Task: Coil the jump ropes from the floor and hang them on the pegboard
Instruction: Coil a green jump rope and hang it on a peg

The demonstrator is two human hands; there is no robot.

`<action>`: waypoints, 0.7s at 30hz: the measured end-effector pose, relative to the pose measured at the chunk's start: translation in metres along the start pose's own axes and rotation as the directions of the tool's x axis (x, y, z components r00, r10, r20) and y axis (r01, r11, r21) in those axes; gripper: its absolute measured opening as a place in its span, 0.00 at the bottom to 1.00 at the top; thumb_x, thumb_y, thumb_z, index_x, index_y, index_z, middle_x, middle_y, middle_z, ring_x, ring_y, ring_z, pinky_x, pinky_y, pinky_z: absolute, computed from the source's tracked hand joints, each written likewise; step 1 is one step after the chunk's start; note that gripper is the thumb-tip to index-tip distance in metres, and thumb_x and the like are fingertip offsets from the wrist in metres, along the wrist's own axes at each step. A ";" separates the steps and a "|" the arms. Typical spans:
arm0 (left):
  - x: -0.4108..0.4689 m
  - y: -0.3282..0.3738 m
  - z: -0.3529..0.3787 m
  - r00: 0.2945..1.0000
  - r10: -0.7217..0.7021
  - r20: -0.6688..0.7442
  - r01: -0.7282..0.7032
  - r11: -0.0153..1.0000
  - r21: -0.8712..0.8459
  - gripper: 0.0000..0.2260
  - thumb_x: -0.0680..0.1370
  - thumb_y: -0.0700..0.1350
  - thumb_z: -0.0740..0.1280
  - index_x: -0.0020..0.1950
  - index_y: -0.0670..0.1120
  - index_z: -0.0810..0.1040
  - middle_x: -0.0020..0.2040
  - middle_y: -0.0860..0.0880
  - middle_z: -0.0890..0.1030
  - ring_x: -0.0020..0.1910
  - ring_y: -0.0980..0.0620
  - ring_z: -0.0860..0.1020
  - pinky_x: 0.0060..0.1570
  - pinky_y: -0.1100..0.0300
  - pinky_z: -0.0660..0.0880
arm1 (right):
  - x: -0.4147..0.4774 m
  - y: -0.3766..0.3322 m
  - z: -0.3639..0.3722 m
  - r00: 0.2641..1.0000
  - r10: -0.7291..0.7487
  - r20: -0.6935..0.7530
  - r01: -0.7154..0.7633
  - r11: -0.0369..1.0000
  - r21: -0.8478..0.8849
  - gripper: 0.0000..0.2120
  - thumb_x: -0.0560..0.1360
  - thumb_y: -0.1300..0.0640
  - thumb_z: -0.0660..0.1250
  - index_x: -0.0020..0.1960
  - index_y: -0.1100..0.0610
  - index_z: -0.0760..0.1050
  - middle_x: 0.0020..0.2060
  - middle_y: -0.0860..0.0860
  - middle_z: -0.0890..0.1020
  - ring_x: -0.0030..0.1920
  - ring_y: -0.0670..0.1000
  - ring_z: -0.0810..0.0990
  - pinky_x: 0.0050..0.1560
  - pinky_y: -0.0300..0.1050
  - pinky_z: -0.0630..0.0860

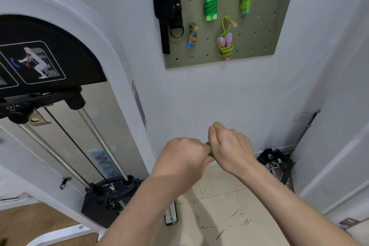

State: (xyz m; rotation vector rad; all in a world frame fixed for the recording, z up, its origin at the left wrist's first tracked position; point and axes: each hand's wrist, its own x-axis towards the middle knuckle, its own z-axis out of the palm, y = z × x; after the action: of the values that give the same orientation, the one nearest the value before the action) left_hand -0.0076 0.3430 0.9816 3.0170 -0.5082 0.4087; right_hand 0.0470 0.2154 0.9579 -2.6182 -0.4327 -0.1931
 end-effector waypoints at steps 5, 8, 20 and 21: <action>0.001 -0.023 0.004 0.984 0.006 -0.180 -0.053 0.965 -0.257 0.16 0.73 0.59 0.61 0.35 0.52 0.82 0.28 0.53 0.76 0.28 0.55 0.74 0.30 0.59 0.72 | -0.004 0.001 -0.015 0.973 -0.157 0.172 0.126 0.975 0.181 0.19 0.82 0.43 0.46 0.37 0.50 0.63 0.31 0.47 0.73 0.38 0.53 0.73 0.41 0.49 0.69; 0.002 -0.019 0.000 0.986 -0.150 -0.074 0.074 0.786 -0.614 0.06 0.73 0.53 0.68 0.42 0.55 0.84 0.34 0.55 0.81 0.37 0.58 0.77 0.41 0.58 0.74 | -0.002 0.002 -0.020 0.965 -0.195 0.178 0.112 0.913 0.392 0.21 0.82 0.42 0.47 0.34 0.49 0.64 0.28 0.44 0.72 0.34 0.45 0.71 0.40 0.48 0.70; 0.006 -0.023 0.010 0.947 -0.116 0.300 0.279 -0.170 -0.945 0.26 0.63 0.58 0.78 0.41 0.34 0.81 0.34 0.40 0.80 0.31 0.46 0.78 0.34 0.60 0.74 | -0.007 -0.015 -0.035 0.962 -0.234 0.139 0.065 0.693 0.718 0.19 0.81 0.47 0.56 0.32 0.50 0.65 0.25 0.42 0.67 0.28 0.44 0.66 0.31 0.44 0.64; 0.006 -0.021 0.011 0.944 -0.119 0.309 0.280 -0.209 -0.937 0.25 0.63 0.59 0.78 0.42 0.37 0.82 0.34 0.40 0.81 0.32 0.46 0.79 0.35 0.58 0.76 | -0.008 -0.017 -0.033 0.970 -0.208 0.127 0.042 0.659 0.751 0.19 0.80 0.48 0.56 0.31 0.50 0.66 0.25 0.42 0.67 0.28 0.44 0.66 0.31 0.44 0.64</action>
State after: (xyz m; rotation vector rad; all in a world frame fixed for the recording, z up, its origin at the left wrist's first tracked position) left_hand 0.0079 0.3599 0.9724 1.3527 -0.1074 -0.2127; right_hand 0.0316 0.2115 0.9928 -1.7837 -0.6111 0.1890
